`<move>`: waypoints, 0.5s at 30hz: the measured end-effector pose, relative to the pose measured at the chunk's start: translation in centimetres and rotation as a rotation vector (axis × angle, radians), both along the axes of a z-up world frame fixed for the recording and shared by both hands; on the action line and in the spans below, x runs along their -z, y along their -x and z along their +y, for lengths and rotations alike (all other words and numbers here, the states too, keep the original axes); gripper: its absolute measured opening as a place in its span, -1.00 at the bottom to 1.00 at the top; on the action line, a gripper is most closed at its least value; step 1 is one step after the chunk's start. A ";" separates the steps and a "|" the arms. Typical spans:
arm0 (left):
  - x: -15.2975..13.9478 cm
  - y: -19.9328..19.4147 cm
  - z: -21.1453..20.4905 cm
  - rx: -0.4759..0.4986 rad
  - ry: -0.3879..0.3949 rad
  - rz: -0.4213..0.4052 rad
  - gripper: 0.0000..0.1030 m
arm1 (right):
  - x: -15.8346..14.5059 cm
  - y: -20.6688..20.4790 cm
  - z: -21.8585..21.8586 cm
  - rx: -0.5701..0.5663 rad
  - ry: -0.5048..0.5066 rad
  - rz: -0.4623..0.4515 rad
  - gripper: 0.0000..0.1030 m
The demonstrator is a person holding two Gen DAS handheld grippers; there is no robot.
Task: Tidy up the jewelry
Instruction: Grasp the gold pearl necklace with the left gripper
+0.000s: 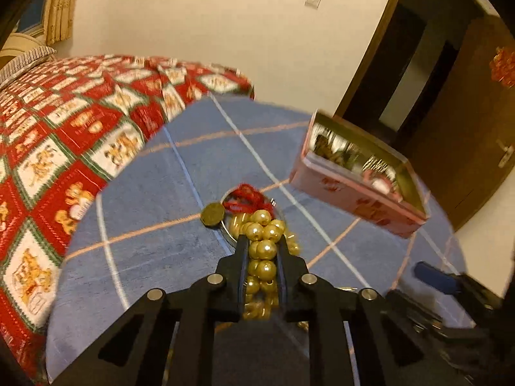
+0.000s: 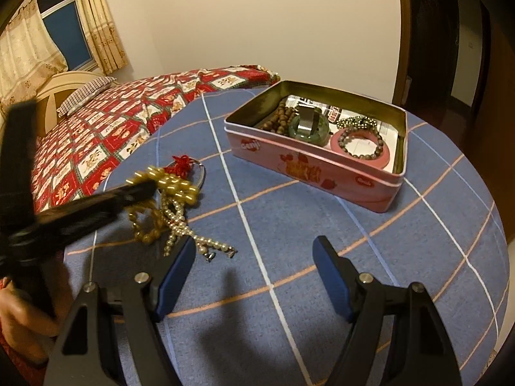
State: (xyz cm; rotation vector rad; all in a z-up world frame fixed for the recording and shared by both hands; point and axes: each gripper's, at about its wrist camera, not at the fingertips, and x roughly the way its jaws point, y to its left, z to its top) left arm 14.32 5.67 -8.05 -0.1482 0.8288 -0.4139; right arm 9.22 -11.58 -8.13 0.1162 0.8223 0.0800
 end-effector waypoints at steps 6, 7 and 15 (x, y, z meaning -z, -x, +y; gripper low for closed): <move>-2.2 1.7 2.4 -0.022 0.039 -0.057 -0.71 | 0.3 -0.6 0.4 -0.016 -0.011 0.014 0.42; -2.4 1.9 2.8 -0.028 0.044 -0.061 -0.71 | 0.3 -0.7 0.6 -0.025 -0.011 0.013 0.42; -3.1 3.2 4.4 -0.072 0.014 -0.086 -0.71 | 0.7 -3.7 5.0 -0.168 0.012 0.027 0.42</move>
